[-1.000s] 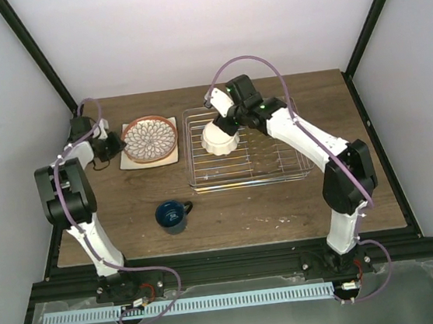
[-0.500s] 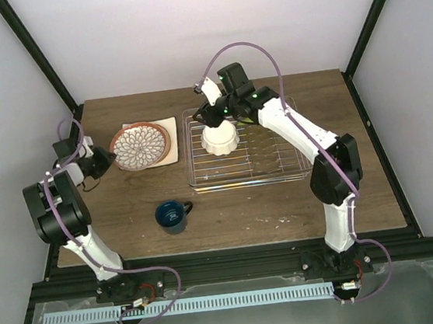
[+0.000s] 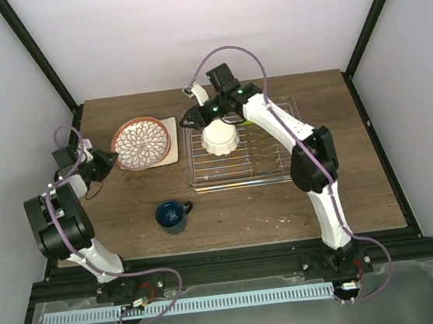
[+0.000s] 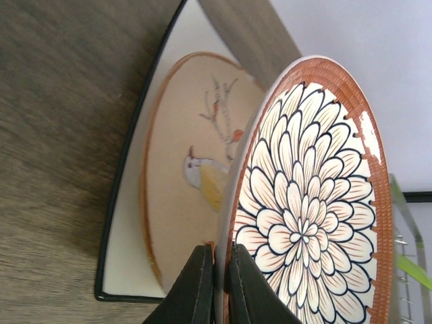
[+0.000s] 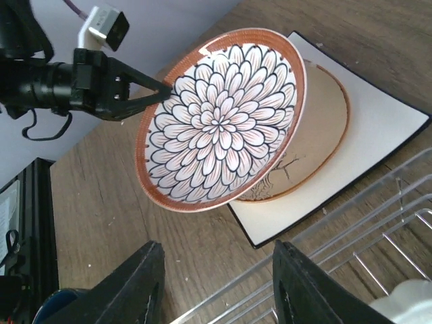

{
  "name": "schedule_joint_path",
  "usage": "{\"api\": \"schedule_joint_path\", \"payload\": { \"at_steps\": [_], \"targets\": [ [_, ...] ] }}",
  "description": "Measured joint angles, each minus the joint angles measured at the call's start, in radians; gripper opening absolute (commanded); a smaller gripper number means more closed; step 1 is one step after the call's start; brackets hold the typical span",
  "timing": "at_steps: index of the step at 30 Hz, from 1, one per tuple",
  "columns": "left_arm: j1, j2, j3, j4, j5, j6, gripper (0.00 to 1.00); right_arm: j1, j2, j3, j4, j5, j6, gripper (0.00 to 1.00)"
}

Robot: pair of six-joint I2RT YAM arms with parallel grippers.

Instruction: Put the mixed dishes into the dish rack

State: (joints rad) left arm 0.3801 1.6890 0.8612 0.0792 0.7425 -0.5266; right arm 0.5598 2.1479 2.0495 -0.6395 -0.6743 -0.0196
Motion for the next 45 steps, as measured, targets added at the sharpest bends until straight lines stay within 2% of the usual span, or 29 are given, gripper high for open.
{"api": "schedule_joint_path", "payload": {
  "at_steps": [4, 18, 29, 39, 45],
  "targets": [
    [0.0, -0.072, -0.019, 0.019, 0.01, -0.022, 0.0, 0.0, 0.065, 0.085, -0.037, -0.047, 0.035, 0.51],
    [-0.016, -0.27, -0.083, -0.003, 0.032, -0.014, 0.0, 0.0, 0.088, 0.103, -0.028, -0.184, 0.113, 0.6],
    [-0.104, -0.349, -0.145, -0.053, 0.01, -0.014, 0.0, -0.002, 0.121, 0.103, 0.0, -0.22, 0.127, 0.6],
    [-0.124, -0.427, -0.151, -0.074, 0.003, -0.016, 0.0, 0.003, 0.121, 0.089, 0.005, -0.192, 0.107, 0.61],
    [-0.127, -0.447, -0.16, -0.082, 0.002, -0.019, 0.0, 0.004, 0.121, 0.069, 0.009, -0.185, 0.103, 0.58]
  ]
}}
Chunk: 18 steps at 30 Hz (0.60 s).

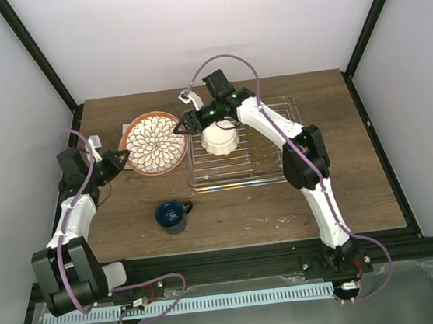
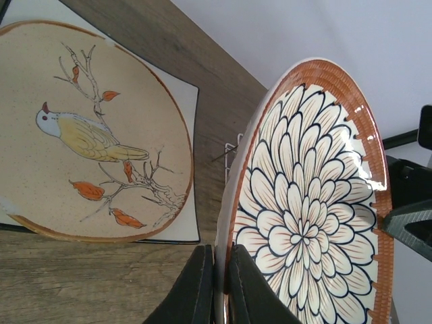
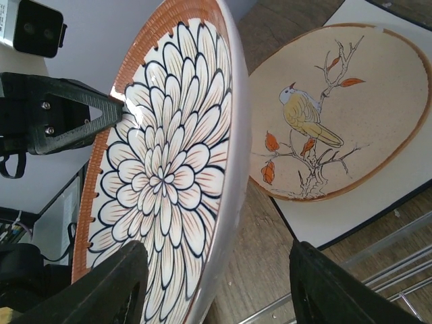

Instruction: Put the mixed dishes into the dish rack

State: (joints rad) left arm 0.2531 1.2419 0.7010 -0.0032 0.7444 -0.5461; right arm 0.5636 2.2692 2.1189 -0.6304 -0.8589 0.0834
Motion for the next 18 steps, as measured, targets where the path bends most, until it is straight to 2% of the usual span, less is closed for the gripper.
{"api": "schedule_joint_path", "payload": {
  "at_steps": [6, 15, 18],
  "targets": [
    [-0.028, -0.011, -0.013, 0.018, 0.002, -0.028, 0.0, 0.011, 0.001, -0.013, 0.011, -0.008, -0.003, 0.47],
    [-0.056, -0.018, -0.028, 0.056, 0.017, -0.03, 0.01, 0.018, 0.028, -0.014, 0.037, 0.016, 0.048, 0.11],
    [-0.064, -0.018, -0.03, 0.061, 0.023, -0.011, 0.11, 0.013, 0.039, -0.014, 0.044, 0.038, 0.089, 0.03]
  ]
}}
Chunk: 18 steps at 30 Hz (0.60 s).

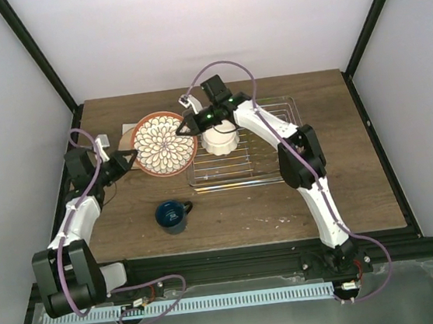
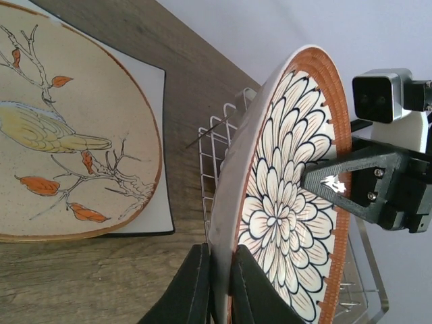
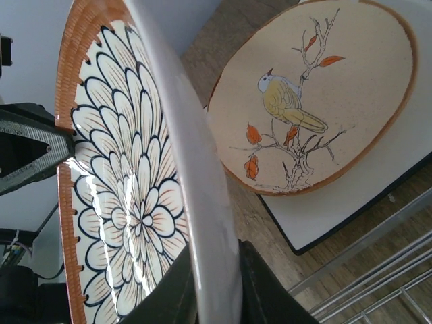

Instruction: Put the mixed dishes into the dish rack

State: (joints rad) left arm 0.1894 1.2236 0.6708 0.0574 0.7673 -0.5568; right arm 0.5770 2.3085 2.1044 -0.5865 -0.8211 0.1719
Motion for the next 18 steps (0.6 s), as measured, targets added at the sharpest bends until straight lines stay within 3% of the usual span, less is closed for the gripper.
{"api": "schedule_joint_path", "payload": {
  "at_steps": [10, 15, 18],
  "targets": [
    [0.008, 0.001, 0.002, 0.049, 0.034, -0.064, 0.58, 0.011, 0.0, -0.011, -0.006, -0.02, -0.072, 0.01],
    [0.007, 0.002, 0.022, 0.065, 0.042, -0.069, 0.98, 0.023, 0.0, -0.011, -0.018, -0.006, -0.095, 0.01],
    [0.009, 0.002, 0.064, 0.037, 0.028, -0.051, 1.0, 0.022, -0.003, -0.011, -0.019, 0.006, -0.1, 0.01]
  ]
}}
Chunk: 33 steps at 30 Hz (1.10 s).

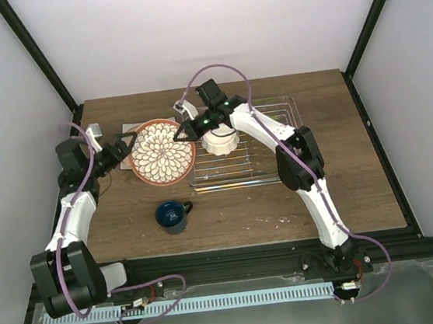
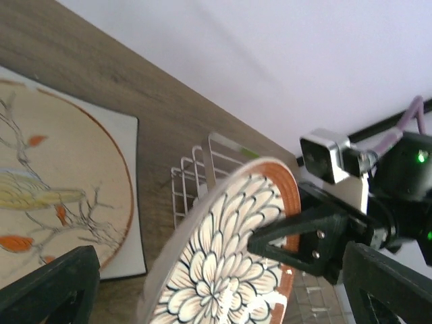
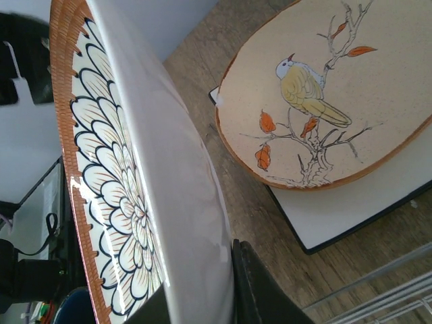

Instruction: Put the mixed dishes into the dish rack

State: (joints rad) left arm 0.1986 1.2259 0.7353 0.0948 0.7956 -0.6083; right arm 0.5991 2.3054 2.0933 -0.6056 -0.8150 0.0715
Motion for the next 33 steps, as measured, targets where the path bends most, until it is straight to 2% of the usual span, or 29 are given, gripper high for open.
{"api": "schedule_joint_path", "payload": {
  "at_steps": [5, 10, 16, 23, 29, 33],
  "targets": [
    [0.055, 0.031, 0.124, -0.098, -0.057, 0.037, 1.0, -0.014, -0.043, 0.0, -0.032, 0.061, -0.046, 0.01],
    [0.115, 0.171, 0.276, -0.259, -0.194, 0.142, 1.0, -0.043, -0.187, -0.048, -0.07, 0.224, -0.156, 0.01],
    [0.112, 0.361, 0.402, -0.439, -0.352, 0.251, 1.0, -0.073, -0.514, -0.291, -0.044, 0.478, -0.311, 0.01],
    [0.099, 0.417, 0.452, -0.505, -0.417, 0.295, 1.0, -0.076, -0.732, -0.548, 0.021, 0.787, -0.52, 0.01],
    [0.093, 0.462, 0.481, -0.497, -0.409, 0.294, 1.0, -0.08, -0.956, -0.874, 0.167, 0.94, -0.785, 0.01],
    [0.08, 0.479, 0.488, -0.497, -0.404, 0.294, 1.0, -0.104, -1.057, -0.937, 0.212, 0.959, -0.927, 0.01]
  ]
}}
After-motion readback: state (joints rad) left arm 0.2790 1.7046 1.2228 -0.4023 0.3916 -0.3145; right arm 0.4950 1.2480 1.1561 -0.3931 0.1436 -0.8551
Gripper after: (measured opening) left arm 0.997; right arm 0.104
